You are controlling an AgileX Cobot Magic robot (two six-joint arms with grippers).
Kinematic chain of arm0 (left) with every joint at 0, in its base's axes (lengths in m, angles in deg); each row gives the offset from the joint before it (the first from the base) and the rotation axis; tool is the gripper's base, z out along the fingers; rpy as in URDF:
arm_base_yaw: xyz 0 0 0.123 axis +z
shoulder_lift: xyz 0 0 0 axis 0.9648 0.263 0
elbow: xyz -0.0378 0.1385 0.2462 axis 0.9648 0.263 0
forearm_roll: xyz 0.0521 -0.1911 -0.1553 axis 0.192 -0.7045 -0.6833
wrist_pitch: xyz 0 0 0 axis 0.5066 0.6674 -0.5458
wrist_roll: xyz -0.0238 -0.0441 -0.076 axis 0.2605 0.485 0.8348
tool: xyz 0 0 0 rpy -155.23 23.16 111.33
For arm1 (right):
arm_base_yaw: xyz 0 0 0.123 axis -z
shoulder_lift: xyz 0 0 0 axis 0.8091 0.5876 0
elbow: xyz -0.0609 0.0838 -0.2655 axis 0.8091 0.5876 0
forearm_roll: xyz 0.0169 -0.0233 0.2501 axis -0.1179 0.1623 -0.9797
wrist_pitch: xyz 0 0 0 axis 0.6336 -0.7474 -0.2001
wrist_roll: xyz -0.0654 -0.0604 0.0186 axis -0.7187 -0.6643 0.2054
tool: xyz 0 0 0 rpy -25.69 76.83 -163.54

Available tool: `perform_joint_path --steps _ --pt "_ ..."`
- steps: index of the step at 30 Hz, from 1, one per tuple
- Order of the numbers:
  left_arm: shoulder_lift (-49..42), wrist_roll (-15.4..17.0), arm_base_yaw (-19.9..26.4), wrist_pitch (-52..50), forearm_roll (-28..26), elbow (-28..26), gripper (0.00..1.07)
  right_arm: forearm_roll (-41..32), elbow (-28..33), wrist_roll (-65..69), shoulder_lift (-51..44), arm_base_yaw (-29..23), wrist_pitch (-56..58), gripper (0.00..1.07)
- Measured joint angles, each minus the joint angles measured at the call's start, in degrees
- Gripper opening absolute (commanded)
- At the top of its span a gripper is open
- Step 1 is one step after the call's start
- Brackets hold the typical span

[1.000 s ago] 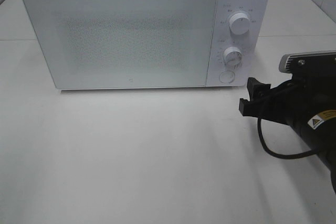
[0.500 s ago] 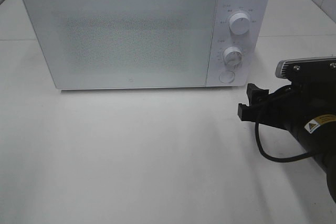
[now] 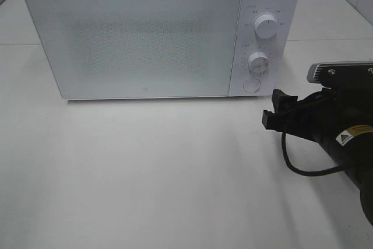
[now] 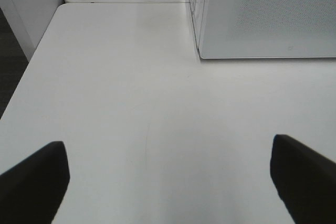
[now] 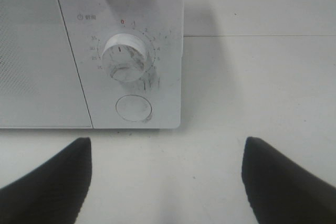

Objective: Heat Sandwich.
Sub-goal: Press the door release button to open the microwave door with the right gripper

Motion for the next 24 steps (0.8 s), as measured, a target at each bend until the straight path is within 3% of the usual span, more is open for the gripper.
perform_joint_path --steps 15,21,24 --pt "0.00 0.00 0.00 0.00 0.00 0.00 0.98 0.34 -4.93 2.69 5.50 0.00 -0.06 0.76" --pt "0.00 0.00 0.00 0.00 0.00 0.00 0.98 0.34 -4.93 17.99 5.61 0.00 0.00 0.76" --pt "0.00 0.00 0.00 0.00 0.00 0.00 0.98 0.34 -4.93 34.09 5.61 0.00 0.00 0.76"
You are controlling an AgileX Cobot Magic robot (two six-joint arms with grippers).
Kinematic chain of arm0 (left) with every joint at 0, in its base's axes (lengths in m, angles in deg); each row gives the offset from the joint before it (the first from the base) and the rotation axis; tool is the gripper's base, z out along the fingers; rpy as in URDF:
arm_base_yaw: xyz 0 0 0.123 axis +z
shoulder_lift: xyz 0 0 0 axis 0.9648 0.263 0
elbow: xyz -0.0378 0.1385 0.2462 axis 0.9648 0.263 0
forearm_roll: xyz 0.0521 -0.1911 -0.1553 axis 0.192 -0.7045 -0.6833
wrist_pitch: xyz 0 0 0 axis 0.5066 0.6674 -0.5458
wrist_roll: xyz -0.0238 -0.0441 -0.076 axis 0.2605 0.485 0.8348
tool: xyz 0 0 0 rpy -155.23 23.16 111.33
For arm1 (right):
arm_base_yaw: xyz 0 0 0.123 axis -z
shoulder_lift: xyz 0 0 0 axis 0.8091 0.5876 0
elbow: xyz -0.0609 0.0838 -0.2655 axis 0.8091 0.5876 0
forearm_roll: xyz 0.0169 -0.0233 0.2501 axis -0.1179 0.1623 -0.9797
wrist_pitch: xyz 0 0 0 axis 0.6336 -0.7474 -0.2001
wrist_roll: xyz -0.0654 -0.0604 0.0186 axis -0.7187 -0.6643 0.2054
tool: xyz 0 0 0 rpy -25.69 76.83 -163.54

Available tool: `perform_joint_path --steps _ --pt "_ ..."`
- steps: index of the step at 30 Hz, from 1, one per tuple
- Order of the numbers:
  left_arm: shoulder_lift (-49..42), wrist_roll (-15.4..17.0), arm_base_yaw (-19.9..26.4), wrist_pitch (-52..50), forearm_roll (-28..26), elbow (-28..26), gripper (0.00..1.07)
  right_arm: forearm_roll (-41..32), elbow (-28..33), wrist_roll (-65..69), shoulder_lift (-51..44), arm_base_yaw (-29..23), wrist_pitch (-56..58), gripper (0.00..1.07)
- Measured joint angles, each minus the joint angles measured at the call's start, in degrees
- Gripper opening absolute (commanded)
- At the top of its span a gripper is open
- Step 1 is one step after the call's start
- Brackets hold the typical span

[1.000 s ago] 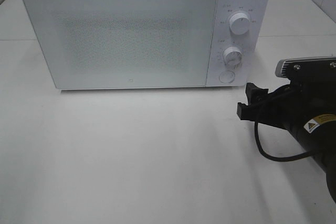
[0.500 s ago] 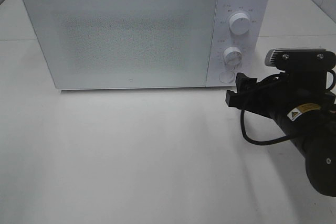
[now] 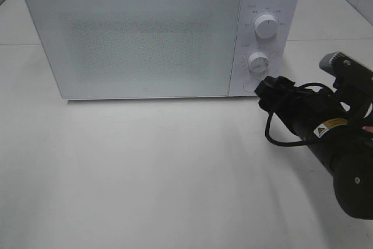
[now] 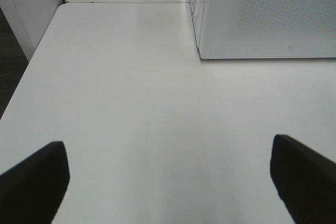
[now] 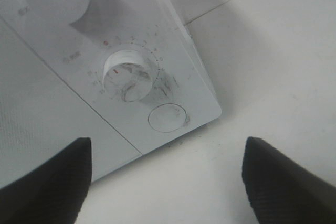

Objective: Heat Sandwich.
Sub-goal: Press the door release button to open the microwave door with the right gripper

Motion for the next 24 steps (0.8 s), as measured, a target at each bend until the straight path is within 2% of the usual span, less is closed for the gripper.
perform_joint_path --steps 1,4,5,8,9,10,11,12,13,14,15,17,24 --pt "0.00 0.00 0.00 0.00 0.00 0.00 0.98 0.00 0.00 0.00 0.00 0.00 0.00 0.76" --pt "0.00 0.00 0.00 0.00 0.00 0.00 0.98 0.00 0.00 12.72 0.00 0.00 0.00 0.74" --pt "0.00 0.00 0.00 0.00 0.00 0.00 0.98 0.00 0.00 20.74 0.00 0.00 0.00 0.70" --pt "0.00 0.00 0.00 0.00 0.00 0.00 0.98 0.00 0.00 28.19 0.00 0.00 0.00 0.63" --pt "0.00 0.00 0.00 0.00 0.00 0.00 0.98 0.00 0.00 35.41 0.00 0.00 0.00 0.55" --pt "0.00 0.00 0.00 0.00 0.00 0.00 0.98 0.00 0.00 35.41 0.00 0.00 0.00 0.55" --pt "0.00 0.00 0.00 0.00 0.00 0.00 0.98 0.00 0.00 38.50 0.00 0.00 0.00 0.50" --pt "0.00 0.00 0.00 0.00 0.00 0.00 0.98 0.00 0.00 40.74 0.00 0.00 0.00 0.43" --pt "0.00 0.00 0.00 0.00 0.00 0.00 0.98 0.00 0.00 45.21 0.00 0.00 0.00 0.26" --pt "0.00 0.00 0.00 0.00 0.00 0.00 0.98 0.00 0.00 46.64 0.00 0.00 0.00 0.18" --pt "0.00 0.00 0.00 0.00 0.00 0.00 0.98 0.00 0.00 46.64 0.00 0.00 0.00 0.18" --pt "0.00 0.00 0.00 0.00 0.00 0.00 0.98 0.00 0.00 49.22 0.00 0.00 0.46 0.02" --pt "0.00 0.00 0.00 0.00 0.00 0.00 0.98 0.63 0.00 53.80 0.00 0.00 1.38 0.00"
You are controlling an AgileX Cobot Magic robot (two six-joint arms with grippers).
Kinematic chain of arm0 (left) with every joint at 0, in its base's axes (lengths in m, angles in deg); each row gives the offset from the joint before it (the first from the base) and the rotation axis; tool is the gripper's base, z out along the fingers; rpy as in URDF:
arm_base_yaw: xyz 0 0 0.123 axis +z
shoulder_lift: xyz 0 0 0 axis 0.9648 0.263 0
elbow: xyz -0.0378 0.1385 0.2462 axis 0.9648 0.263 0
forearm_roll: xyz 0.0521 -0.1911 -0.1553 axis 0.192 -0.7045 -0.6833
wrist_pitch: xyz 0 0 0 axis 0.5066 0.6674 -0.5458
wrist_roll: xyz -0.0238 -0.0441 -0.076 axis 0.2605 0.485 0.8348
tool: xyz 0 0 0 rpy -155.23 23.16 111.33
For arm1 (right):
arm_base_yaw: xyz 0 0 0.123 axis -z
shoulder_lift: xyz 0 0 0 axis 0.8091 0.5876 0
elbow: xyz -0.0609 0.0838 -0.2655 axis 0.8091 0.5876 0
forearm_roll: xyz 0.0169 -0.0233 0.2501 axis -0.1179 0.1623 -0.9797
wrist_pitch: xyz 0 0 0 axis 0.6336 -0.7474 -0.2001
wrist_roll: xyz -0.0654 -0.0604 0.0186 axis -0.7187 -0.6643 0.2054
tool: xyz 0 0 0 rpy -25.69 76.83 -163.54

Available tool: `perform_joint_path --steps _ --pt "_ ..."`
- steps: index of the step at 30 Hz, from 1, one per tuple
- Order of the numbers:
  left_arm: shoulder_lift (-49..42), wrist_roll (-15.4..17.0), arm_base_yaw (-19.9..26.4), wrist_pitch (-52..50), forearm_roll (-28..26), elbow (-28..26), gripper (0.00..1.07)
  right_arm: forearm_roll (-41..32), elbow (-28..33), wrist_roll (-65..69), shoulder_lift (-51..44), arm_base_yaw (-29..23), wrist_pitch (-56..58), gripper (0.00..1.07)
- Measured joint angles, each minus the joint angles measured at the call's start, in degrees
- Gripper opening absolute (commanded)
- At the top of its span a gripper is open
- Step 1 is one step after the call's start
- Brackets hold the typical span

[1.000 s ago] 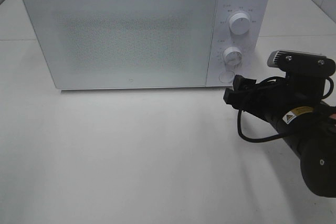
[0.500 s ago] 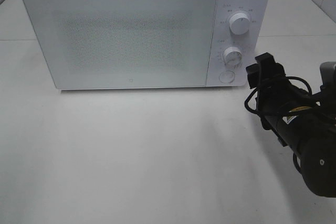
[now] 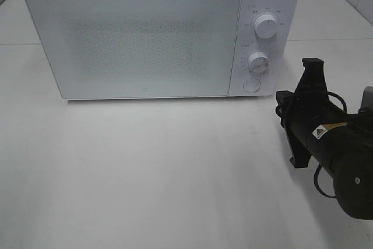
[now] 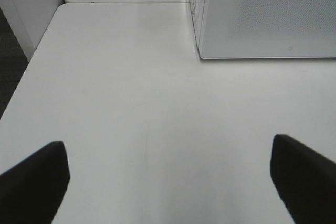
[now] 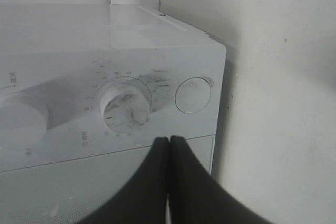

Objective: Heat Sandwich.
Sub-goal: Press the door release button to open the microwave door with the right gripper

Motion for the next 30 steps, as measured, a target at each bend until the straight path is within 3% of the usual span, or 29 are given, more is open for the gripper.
perform_joint_path --steps 6,30 --pt "0.00 0.00 0.00 0.00 0.00 0.00 0.98 2.06 -2.64 1.03 1.15 0.63 2.69 0.00" --pt "0.00 0.00 0.00 0.00 0.00 0.00 0.98 14.95 -18.39 3.50 11.52 11.29 16.79 0.00"
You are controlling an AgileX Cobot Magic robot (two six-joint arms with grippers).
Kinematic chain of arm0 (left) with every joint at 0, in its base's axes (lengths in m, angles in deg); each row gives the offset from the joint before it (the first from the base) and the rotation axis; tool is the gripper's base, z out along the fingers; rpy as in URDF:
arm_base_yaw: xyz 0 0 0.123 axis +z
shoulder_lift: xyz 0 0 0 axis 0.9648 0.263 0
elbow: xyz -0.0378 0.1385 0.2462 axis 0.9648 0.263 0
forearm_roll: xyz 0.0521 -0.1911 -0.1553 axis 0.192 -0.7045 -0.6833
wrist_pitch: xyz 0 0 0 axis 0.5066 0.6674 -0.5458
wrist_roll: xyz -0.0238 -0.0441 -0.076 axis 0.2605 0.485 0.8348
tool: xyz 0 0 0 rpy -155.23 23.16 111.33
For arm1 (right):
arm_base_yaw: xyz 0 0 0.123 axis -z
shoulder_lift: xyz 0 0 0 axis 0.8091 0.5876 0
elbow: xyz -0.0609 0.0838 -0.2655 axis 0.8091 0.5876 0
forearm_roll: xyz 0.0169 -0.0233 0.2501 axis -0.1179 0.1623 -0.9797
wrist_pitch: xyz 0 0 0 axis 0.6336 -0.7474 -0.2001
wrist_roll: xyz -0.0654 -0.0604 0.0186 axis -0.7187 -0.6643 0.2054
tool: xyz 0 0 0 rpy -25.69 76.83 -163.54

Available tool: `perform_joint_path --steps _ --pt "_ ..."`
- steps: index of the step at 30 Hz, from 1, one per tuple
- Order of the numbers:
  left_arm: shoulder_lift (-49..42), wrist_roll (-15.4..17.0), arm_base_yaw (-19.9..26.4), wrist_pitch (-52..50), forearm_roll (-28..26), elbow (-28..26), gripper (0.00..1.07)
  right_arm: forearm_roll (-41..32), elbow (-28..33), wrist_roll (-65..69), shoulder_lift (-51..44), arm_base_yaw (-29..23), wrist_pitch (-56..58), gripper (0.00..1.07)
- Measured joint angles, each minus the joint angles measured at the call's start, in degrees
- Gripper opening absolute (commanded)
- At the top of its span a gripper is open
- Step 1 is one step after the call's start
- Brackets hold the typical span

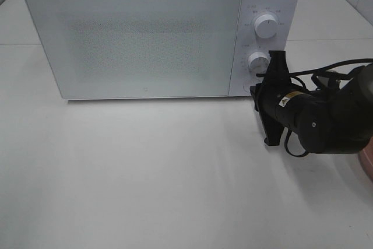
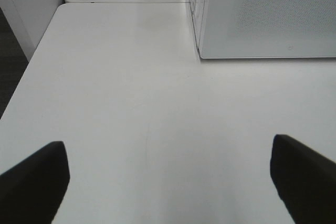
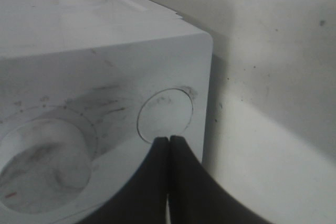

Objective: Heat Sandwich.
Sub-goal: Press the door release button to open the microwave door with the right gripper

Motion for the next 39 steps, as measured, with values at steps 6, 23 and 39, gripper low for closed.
perform_joint_path --steps 6,23,39 --pt "0.00 0.00 0.00 0.00 0.00 0.00 0.98 0.29 -3.67 -0.34 2.29 1.20 1.72 0.00" --pt "-0.06 0.00 0.00 0.00 0.00 0.00 0.98 1.60 -6.65 -2.18 5.21 2.98 2.86 0.01" --pt "-0.06 0.00 0.00 0.00 0.00 0.00 0.98 1.60 -6.99 -0.34 5.56 2.98 -0.69 0.00"
